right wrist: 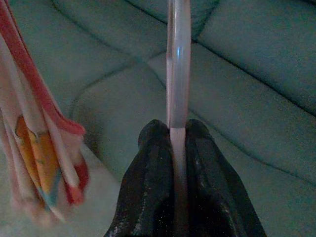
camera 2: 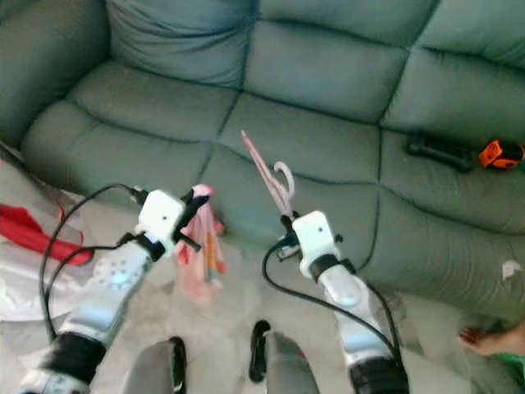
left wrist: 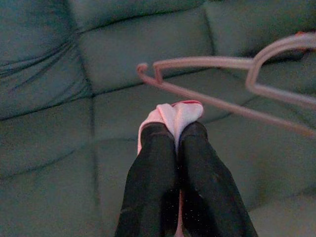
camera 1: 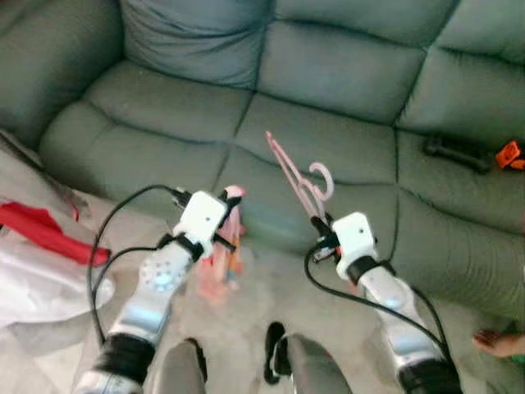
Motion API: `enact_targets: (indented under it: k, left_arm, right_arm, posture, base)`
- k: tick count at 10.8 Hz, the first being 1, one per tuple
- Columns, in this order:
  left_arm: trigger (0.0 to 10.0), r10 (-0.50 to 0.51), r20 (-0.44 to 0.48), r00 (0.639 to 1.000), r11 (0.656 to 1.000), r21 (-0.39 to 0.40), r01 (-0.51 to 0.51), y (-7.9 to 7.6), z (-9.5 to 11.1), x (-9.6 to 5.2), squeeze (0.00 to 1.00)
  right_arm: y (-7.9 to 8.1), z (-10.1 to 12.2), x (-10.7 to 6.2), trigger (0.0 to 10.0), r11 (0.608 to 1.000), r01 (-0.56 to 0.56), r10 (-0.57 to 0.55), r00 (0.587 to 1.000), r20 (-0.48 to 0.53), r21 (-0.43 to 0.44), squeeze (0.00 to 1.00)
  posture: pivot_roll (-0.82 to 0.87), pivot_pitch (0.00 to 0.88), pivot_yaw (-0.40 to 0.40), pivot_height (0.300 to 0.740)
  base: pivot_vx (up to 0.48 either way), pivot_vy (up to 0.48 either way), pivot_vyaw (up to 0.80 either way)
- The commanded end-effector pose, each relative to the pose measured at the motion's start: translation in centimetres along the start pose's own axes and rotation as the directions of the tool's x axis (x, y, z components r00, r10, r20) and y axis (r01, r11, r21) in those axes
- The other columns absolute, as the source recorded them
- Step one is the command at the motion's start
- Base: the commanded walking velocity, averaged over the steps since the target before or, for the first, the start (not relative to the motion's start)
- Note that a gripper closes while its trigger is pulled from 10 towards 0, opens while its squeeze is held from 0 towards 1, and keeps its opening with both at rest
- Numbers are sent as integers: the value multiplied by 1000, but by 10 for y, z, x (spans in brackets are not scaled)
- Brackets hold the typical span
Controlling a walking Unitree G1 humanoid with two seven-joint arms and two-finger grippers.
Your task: Hang hanger
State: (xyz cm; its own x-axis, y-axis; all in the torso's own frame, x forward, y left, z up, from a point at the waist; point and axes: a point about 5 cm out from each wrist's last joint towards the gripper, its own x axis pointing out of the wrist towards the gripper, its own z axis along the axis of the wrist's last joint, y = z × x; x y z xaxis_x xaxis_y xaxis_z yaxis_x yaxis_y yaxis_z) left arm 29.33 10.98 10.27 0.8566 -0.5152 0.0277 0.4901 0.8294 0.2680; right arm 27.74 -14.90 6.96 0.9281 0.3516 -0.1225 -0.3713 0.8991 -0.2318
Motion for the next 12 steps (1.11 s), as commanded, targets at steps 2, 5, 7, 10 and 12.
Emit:
enact_targets:
  k: [2,5,7,10,12]
  left_arm:
    - [10000,0,19,1000,1000,-8,0,-1,4,-1,0]
    - [10000,3,47,999,999,-50,0,3,7,-2,0]
    - [10000,76,-5,997,995,-68,-76,6,3,1,0]
    - [10000,68,-16,998,994,-84,-69,3,2,1,0]
    - [10000,68,-21,997,994,-82,-70,3,2,2,0]
  right_arm:
    - [0,-4,-2,10000,1000,6,-6,1000,-9,2,0]
    - [-1,-5,-3,10000,1000,12,-12,1000,-15,-4,0]
    - [-2,-5,-3,10000,1000,13,-14,1000,-16,-6,0]
    - [-3,-6,-3,10000,1000,13,-14,1000,-19,-11,0]
    - [-3,-6,-2,10000,1000,11,-11,1000,-19,-12,0]
  posture:
    - [-39,220,-47,740]
    - [-41,221,-51,740]
    - [-43,220,-53,740]
    - [-43,220,-56,740]
    - [-46,219,-55,740]
  base:
    - [0,0,0]
    - [0,0,0]
    - [0,0,0]
    - [0,0,0]
    - [0,0,0]
